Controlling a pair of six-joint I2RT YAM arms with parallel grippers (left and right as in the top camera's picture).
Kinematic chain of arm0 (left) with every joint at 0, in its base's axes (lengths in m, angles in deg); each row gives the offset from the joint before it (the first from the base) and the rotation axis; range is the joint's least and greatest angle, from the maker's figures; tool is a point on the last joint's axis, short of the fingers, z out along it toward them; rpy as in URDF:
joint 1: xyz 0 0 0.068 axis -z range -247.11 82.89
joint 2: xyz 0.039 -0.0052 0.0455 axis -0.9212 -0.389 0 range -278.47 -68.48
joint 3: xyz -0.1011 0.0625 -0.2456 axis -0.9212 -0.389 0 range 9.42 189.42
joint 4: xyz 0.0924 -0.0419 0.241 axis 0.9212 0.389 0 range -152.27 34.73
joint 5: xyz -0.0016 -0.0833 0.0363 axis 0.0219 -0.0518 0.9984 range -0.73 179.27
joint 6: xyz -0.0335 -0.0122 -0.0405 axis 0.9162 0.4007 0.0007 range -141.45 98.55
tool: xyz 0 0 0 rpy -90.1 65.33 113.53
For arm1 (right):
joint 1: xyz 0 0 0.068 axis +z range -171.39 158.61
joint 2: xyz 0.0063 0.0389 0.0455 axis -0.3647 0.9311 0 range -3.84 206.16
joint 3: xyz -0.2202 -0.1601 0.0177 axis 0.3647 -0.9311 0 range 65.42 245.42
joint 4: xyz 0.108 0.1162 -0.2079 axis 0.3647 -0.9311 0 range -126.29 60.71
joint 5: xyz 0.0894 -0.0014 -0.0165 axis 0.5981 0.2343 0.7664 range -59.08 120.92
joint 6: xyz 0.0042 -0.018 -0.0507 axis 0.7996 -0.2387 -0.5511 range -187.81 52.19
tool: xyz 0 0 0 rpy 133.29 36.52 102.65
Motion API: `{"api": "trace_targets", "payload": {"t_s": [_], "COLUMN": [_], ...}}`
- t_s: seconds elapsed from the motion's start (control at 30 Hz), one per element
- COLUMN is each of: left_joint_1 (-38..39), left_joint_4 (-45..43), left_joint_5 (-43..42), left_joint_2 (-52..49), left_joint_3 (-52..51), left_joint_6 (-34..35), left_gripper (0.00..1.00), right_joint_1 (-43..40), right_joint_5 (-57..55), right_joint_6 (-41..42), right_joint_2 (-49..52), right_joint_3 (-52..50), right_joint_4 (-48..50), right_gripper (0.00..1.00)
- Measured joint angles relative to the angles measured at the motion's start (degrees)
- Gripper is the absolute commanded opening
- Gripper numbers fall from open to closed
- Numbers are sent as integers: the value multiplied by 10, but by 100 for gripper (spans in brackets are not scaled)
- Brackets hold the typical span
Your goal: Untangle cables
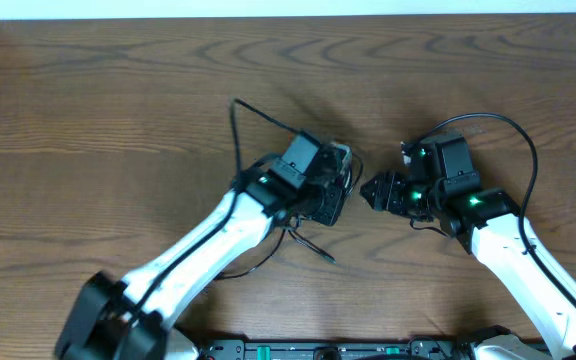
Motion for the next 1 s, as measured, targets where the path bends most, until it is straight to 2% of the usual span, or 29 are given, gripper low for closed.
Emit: {"api": "trace_targets", "payload": {"t_s": [0.07, 0.17, 0.47, 0.63, 0.93, 1.0], "left_joint_1": [0, 0, 0, 0, 0, 0], "left_joint_4": [0, 1, 2, 5, -12, -14], "left_joint_5": [-19, -45, -58, -61, -176, -180], "left_joint_2": [30, 61, 64, 64, 67, 76], "left_joint_3": [0, 0, 0, 0, 0, 0], "left_joint_6": [0, 0, 0, 0, 0, 0], "left_gripper": [8, 7, 8, 7, 8, 8], "right_joint_1": [0, 0, 0, 0, 0, 0], "right_joint_5": [-1, 3, 96, 149, 133, 137], "right_joint_6": [1, 2, 1, 0, 1, 1], "right_joint_2": [0, 0, 0, 0, 0, 0], "right_joint_3": [0, 0, 0, 0, 0, 0], "right_joint_4": [3, 9, 19, 23, 28, 28], "right_gripper": [51, 48, 49, 41, 43, 39]}}
